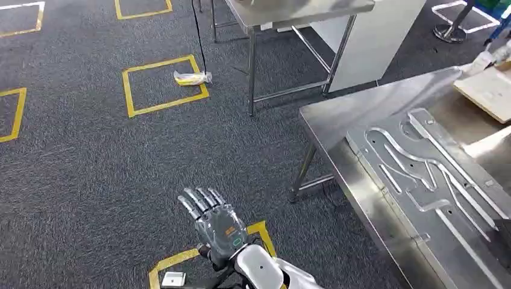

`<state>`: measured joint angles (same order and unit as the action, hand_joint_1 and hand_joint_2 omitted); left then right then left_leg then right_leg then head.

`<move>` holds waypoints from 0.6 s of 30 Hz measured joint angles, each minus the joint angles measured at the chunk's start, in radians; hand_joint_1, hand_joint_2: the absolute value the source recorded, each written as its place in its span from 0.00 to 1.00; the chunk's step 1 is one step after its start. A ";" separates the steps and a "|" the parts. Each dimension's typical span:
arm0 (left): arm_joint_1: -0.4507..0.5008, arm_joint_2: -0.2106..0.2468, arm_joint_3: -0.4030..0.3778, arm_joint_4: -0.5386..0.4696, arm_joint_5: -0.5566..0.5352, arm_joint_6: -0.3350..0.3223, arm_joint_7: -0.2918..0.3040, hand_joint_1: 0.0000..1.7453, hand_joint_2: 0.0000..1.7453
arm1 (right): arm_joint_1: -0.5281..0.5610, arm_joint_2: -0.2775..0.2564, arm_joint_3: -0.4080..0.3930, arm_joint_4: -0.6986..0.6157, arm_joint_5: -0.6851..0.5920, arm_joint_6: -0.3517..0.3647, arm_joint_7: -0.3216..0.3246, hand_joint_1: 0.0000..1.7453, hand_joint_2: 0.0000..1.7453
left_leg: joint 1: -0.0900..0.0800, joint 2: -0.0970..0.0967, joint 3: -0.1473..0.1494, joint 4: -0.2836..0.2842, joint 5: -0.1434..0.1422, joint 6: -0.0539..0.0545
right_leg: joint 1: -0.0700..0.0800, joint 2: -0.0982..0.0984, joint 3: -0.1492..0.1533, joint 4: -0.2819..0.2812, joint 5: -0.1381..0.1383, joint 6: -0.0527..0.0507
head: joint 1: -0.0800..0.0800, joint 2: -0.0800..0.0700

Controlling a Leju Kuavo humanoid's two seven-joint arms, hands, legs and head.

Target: Take the parts from the cabinet and place them on the table.

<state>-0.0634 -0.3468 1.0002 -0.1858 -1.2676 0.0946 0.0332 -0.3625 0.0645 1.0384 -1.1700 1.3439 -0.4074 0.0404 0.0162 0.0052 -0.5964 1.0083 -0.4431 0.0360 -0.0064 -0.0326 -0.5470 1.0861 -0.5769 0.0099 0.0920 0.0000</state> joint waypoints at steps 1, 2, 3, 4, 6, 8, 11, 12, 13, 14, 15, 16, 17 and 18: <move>-0.002 0.000 0.000 0.000 -0.001 0.000 0.000 0.00 0.00 | 0.001 -0.003 0.000 0.000 0.000 0.002 0.002 0.00 1.00 | 0.000 -0.011 -0.001 0.000 0.000 0.002 | -0.001 0.019 -0.038 0.077 -0.038 0.001 | 0.001 0.000; -0.002 0.000 -0.001 0.000 -0.001 0.000 0.000 0.00 0.00 | 0.004 -0.008 0.000 0.000 0.000 0.004 0.002 0.00 1.00 | -0.001 -0.024 -0.001 0.000 -0.001 0.004 | 0.000 0.026 -0.083 0.163 -0.072 0.002 | 0.000 0.000; -0.001 0.000 -0.001 0.000 -0.001 0.000 0.000 0.00 0.00 | 0.006 -0.013 0.000 0.001 0.000 0.006 0.002 0.00 1.00 | -0.003 -0.038 -0.001 0.002 -0.001 0.004 | 0.000 0.029 -0.122 0.230 -0.086 0.002 | 0.000 0.000; 0.000 0.001 -0.001 0.000 -0.001 0.000 0.000 0.00 0.00 | 0.007 -0.015 0.000 0.001 -0.001 0.008 0.002 0.00 1.00 | -0.003 -0.051 -0.001 0.004 -0.002 0.005 | 0.000 0.030 -0.137 0.243 -0.072 0.001 | 0.000 0.000; -0.001 0.001 -0.001 0.000 -0.001 0.000 0.000 0.00 0.00 | 0.006 -0.015 0.000 0.001 -0.001 0.010 0.002 0.00 1.00 | -0.004 -0.082 0.000 0.009 -0.004 0.004 | 0.000 0.036 -0.100 0.134 0.020 -0.006 | 0.000 0.000; 0.000 0.000 -0.002 0.000 -0.006 0.000 0.000 0.00 0.00 | 0.006 -0.016 0.000 0.001 -0.001 0.011 0.002 0.00 1.00 | -0.002 -0.107 0.002 0.012 -0.007 0.001 | -0.001 0.094 -0.033 -0.035 0.096 -0.017 | 0.001 0.000; -0.001 -0.001 -0.002 0.000 -0.007 0.000 0.000 0.00 0.00 | 0.007 -0.023 0.001 -0.002 -0.003 0.013 0.005 0.00 1.00 | 0.007 -0.139 -0.014 0.012 -0.001 -0.020 | 0.002 0.125 -0.030 -0.053 0.089 -0.020 | 0.000 0.000; 0.000 -0.001 -0.003 0.000 -0.007 0.000 0.001 0.00 0.00 | 0.006 -0.023 0.001 -0.002 -0.003 0.013 0.005 0.00 1.00 | 0.009 -0.150 -0.013 0.007 0.002 -0.028 | 0.004 0.116 -0.028 -0.054 0.090 -0.023 | 0.000 0.000; 0.002 -0.002 -0.003 0.000 -0.007 0.000 0.001 0.00 0.00 | 0.005 -0.020 0.001 -0.007 -0.003 0.013 0.005 0.00 1.00 | 0.002 -0.165 -0.015 0.002 0.004 -0.038 | -0.002 0.101 -0.018 -0.069 0.095 -0.030 | 0.000 0.000; 0.002 -0.001 -0.004 0.000 -0.007 0.000 0.002 0.00 0.00 | 0.004 -0.019 0.001 -0.009 -0.003 0.013 0.006 0.00 1.00 | 0.001 -0.119 -0.017 0.020 -0.005 -0.036 | -0.007 0.080 -0.006 -0.083 0.101 -0.036 | 0.000 0.000; 0.001 -0.001 -0.006 0.000 -0.007 0.000 0.002 0.00 0.00 | 0.004 -0.019 0.001 -0.011 -0.003 0.013 0.006 0.00 1.00 | -0.003 -0.064 -0.037 0.063 -0.034 -0.037 | -0.006 0.068 0.002 -0.091 0.101 -0.041 | -0.005 0.000; -0.001 -0.001 -0.006 0.000 -0.007 0.000 0.003 0.00 0.00 | 0.004 -0.019 0.001 -0.011 -0.003 0.013 0.006 0.00 1.00 | -0.003 -0.039 -0.066 0.120 -0.065 -0.040 | -0.003 0.053 0.004 -0.092 0.100 -0.044 | -0.003 0.000; -0.003 -0.001 -0.008 0.000 -0.008 0.000 0.003 0.00 0.00 | 0.006 -0.022 0.002 -0.011 -0.003 0.014 0.008 0.00 1.00 | -0.001 -0.021 -0.113 0.210 -0.105 -0.043 | 0.000 0.031 0.005 -0.091 0.096 -0.047 | -0.004 0.000; -0.003 -0.001 -0.008 0.000 -0.009 0.000 0.003 0.00 0.00 | 0.009 -0.025 0.002 -0.011 -0.003 0.015 0.010 0.00 1.00 | 0.001 -0.014 -0.151 0.278 -0.128 -0.046 | 0.002 0.013 0.006 -0.090 0.092 -0.049 | -0.003 0.000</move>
<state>-0.0661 -0.3475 0.9926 -0.1858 -1.2764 0.0950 0.0359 -0.3539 0.0397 1.0399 -1.1814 1.3405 -0.3929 0.0500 0.0169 -0.0093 -0.7473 1.2862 -0.5712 -0.0104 -0.0045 -0.0197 -0.5415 0.9962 -0.4848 -0.0389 0.0885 0.0000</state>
